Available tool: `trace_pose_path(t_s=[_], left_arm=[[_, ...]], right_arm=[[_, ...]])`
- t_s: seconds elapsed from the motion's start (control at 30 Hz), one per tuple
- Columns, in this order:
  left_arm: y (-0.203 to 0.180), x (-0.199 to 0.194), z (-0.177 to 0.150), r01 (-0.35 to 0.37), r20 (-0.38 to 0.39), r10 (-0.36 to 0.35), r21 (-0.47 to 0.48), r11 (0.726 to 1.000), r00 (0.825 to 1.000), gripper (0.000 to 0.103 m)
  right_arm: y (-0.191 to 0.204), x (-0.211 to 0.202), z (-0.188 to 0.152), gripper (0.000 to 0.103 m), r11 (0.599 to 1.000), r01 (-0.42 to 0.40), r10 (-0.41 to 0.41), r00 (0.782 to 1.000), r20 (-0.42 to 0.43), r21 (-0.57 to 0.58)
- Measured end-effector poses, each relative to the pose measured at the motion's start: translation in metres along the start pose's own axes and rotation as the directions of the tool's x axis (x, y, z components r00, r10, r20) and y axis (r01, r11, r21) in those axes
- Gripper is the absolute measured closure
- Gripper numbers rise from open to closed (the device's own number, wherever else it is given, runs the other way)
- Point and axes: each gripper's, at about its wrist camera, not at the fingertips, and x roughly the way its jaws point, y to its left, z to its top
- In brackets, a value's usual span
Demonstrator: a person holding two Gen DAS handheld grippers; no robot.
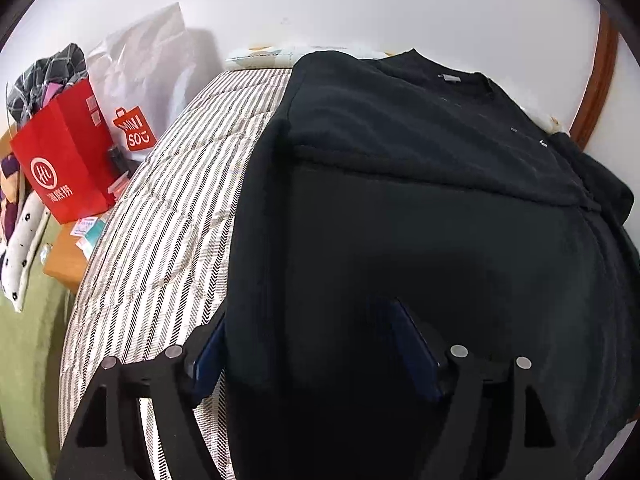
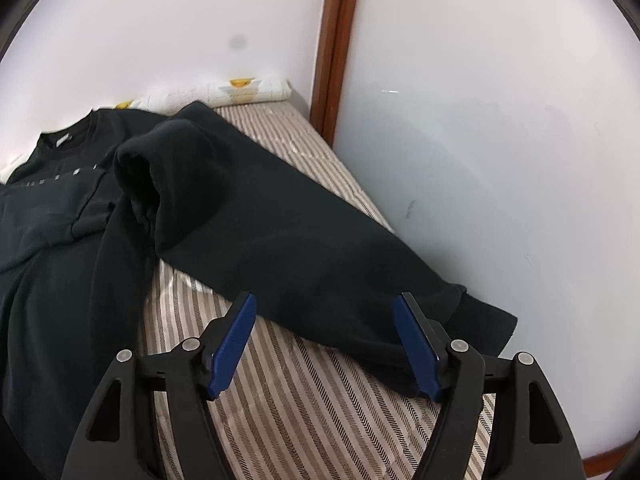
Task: Fold small clothes
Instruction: 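Close the right tool on the plain sleeve cuff, then lift the plain sleeve with the right tool and fold it across the body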
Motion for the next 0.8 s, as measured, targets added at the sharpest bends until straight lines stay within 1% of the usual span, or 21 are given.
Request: trace_pose_path(t_s=[0.13,0.27,0.37,0.47,0.53,0.6,0.63,0.67,0.73,0.8], left_arm=[[0.001,0.001,0.001,0.000,-0.001,0.000,-0.004,1.000,1.000,0.025],[0.000,0.001,0.001,-0.003,-0.002,0.003,-0.003,1.000,1.000,0.024],[0.000,0.001,0.001,-0.004,-0.001,0.004,-0.003,1.000,1.000,0.024],[0.001,0.001,0.001,-0.005,-0.002,0.005,-0.008,1.000,1.000,0.021],[0.002,0.001,0.001,-0.004,-0.002,0.004,-0.010,1.000,1.000,0.021],[0.002,0.001,0.001,-0.004,-0.002,0.004,-0.009,1.000,1.000,0.020],[0.003,0.001,0.001,-0.003,-0.002,0.003,-0.009,1.000,1.000,0.020],[0.003,0.001,0.001,-0.002,-0.002,0.002,-0.010,1.000,1.000,0.020],[0.003,0.001,0.001,0.001,-0.001,-0.001,-0.011,1.000,1.000,0.020],[0.004,0.000,0.001,0.004,0.000,-0.004,-0.015,1.000,1.000,0.020]], right_arm=[[0.004,0.011,-0.011,0.031,0.998,0.016,-0.017,0.999,-0.031,-0.054],[-0.002,0.020,-0.018,0.031,0.997,0.049,-0.052,0.998,-0.045,-0.054],[-0.003,0.032,-0.021,0.031,0.997,0.043,-0.048,0.996,-0.077,-0.069],[-0.003,0.035,-0.021,0.032,0.996,0.049,-0.054,0.997,-0.063,-0.070],[-0.003,0.037,-0.019,0.041,0.998,0.041,-0.044,0.997,-0.059,-0.057],[-0.002,0.040,-0.018,0.073,0.999,-0.005,0.003,0.999,-0.051,-0.048],[-0.001,0.041,-0.016,0.082,0.999,-0.010,0.008,0.999,-0.052,-0.048],[0.002,0.043,-0.014,0.088,0.998,0.030,-0.033,0.998,-0.058,-0.061],[0.007,0.045,-0.011,0.090,0.995,0.060,-0.065,0.996,-0.066,-0.079],[0.008,0.043,-0.004,0.092,0.995,0.071,-0.075,0.995,-0.067,-0.064]])
